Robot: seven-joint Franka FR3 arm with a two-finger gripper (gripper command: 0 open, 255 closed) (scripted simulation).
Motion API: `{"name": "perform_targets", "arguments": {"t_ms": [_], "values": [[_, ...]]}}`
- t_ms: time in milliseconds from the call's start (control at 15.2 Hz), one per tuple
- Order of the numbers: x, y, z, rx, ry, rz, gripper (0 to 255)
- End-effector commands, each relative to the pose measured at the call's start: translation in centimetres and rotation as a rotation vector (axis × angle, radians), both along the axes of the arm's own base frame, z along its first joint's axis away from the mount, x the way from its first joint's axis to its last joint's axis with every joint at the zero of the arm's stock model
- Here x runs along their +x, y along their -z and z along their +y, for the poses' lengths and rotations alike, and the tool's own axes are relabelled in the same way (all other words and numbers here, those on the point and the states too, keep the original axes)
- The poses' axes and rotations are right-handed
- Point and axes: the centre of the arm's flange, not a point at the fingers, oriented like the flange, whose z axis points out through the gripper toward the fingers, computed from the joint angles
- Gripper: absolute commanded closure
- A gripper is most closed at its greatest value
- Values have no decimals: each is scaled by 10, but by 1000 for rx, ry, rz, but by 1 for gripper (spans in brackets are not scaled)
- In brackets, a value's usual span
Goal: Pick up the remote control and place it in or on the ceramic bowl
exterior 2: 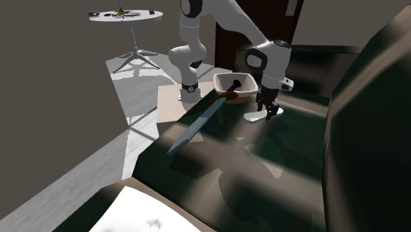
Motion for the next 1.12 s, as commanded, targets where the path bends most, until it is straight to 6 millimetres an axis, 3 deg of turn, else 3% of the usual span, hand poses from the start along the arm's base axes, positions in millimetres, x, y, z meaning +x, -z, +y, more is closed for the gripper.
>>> {"name": "perform_targets", "arguments": {"t_ms": [0,1056], "values": [[0,-10,0,0,0,0,255],[0,-94,0,0,0,0,255]]}}
